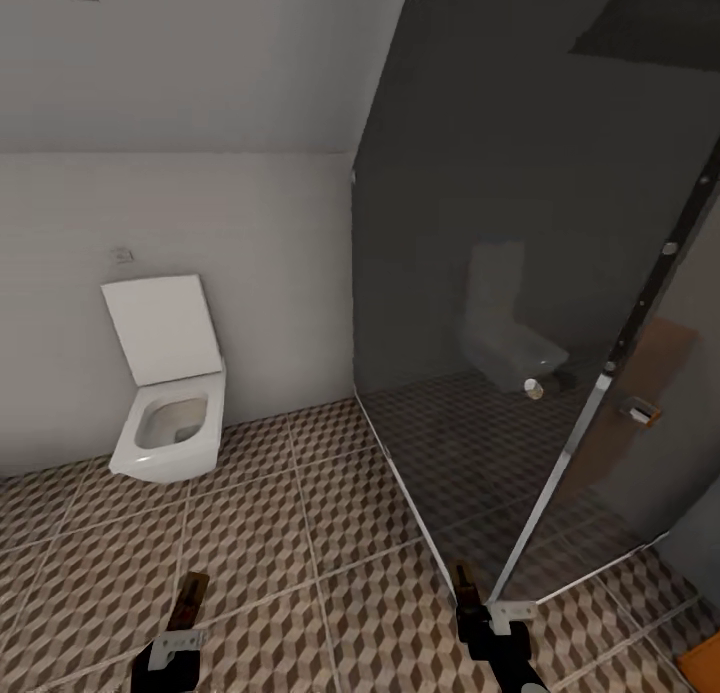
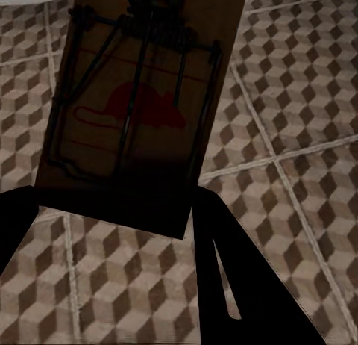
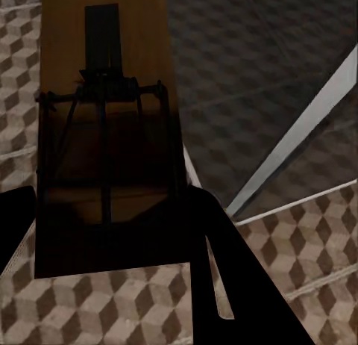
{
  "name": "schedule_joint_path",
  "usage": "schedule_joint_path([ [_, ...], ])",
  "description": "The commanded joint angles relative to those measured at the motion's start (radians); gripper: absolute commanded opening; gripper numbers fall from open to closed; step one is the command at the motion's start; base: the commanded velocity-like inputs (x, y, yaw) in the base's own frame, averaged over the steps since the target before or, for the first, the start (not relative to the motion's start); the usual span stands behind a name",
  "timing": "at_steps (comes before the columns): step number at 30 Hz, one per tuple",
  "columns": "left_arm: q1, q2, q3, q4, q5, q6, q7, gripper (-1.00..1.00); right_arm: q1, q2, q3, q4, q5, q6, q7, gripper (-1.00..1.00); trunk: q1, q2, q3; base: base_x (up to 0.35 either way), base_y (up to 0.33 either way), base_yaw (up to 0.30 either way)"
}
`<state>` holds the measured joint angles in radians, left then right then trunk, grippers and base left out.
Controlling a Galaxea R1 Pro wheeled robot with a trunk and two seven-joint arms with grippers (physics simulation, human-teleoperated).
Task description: Take the four mousetraps from the cabinet in the bathroom and place them on the bathroom floor. Make sure all four end up on the same floor surface, and ensure that at least two of them are either under or directly next to the same bathroom sink.
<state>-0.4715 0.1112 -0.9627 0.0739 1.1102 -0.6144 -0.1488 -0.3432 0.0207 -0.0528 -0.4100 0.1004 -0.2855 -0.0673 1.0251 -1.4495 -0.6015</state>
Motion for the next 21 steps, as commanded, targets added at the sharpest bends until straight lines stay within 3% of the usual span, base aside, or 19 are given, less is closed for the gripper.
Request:
schedule_joint_path([
  [1, -0.001, -0.001, -0.005, 0.003, 0.007, -0.002, -0.003, -1.00, 0.000, 0.001, -0.005, 0.000, 0.008, -0.003, -0.005, -1.00, 0.000, 0.000, -0.001, 0.000, 0.000, 0.289],
  [21, -0.001, -0.001, -0.005, 0.003, 0.007, -0.002, -0.003, -1.00, 0.000, 0.002, -0.004, 0.000, 0.009, -0.003, -0.005, -1.00, 0.000, 0.000, -0.001, 0.000, 0.000, 0.289],
])
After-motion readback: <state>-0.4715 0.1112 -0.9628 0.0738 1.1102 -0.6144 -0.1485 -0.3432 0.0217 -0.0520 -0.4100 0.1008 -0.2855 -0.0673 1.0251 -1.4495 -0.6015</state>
